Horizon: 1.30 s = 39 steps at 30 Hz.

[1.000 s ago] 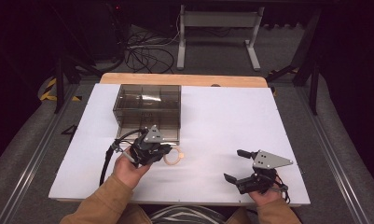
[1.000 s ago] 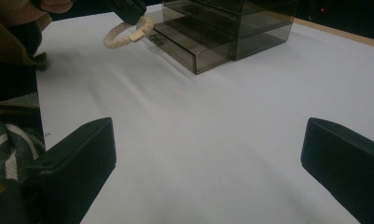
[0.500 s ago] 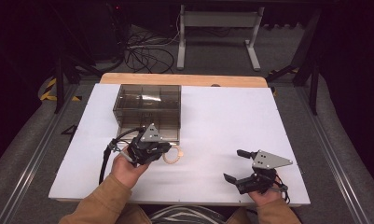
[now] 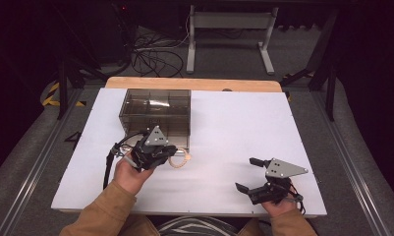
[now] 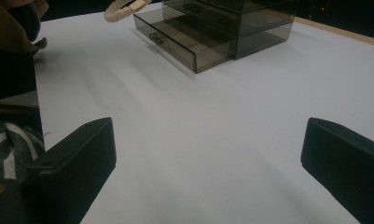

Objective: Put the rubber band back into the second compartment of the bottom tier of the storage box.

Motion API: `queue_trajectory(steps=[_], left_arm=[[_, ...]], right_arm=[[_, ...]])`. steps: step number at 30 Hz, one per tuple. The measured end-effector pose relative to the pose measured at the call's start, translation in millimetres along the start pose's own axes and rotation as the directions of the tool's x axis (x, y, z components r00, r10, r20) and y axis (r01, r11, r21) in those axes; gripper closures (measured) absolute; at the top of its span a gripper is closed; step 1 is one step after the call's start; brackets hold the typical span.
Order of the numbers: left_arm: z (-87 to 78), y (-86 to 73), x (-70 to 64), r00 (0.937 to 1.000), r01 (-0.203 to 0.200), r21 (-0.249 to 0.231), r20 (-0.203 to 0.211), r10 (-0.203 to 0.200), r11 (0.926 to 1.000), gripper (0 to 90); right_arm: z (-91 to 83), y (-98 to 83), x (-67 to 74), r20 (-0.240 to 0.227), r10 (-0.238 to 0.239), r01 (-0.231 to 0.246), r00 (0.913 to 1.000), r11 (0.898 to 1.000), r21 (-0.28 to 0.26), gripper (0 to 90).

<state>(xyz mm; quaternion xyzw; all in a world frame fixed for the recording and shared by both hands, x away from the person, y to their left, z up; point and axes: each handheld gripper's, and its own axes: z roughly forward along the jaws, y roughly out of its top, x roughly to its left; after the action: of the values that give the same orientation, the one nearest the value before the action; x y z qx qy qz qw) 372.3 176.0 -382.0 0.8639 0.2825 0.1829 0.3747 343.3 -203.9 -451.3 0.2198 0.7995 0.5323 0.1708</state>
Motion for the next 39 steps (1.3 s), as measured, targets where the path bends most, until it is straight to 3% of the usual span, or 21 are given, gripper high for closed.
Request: queue_trajectory(steps=[21,35,39], left_arm=[[-15.8,1.5,34.3,0.9948,0.068,-0.025,-0.074,-0.070,0.9974,84.1],[-20.6,-4.5,56.7,0.9845,0.096,-0.037,-0.144,-0.100,0.9947,83.9],[-21.0,-7.9,65.5,0.9806,0.123,-0.043,-0.148,-0.128,0.9914,83.9]], right_arm=[[-0.9,-0.2,-0.1,-0.002,0.002,-0.002,1.0000,1.000,-0.001,4.0],[-1.2,-0.6,-0.7,-0.009,0.006,-0.006,0.9999,1.000,-0.004,4.0],[-1.7,-1.2,-1.6,-0.012,0.012,-0.012,0.9999,1.000,-0.009,4.0]])
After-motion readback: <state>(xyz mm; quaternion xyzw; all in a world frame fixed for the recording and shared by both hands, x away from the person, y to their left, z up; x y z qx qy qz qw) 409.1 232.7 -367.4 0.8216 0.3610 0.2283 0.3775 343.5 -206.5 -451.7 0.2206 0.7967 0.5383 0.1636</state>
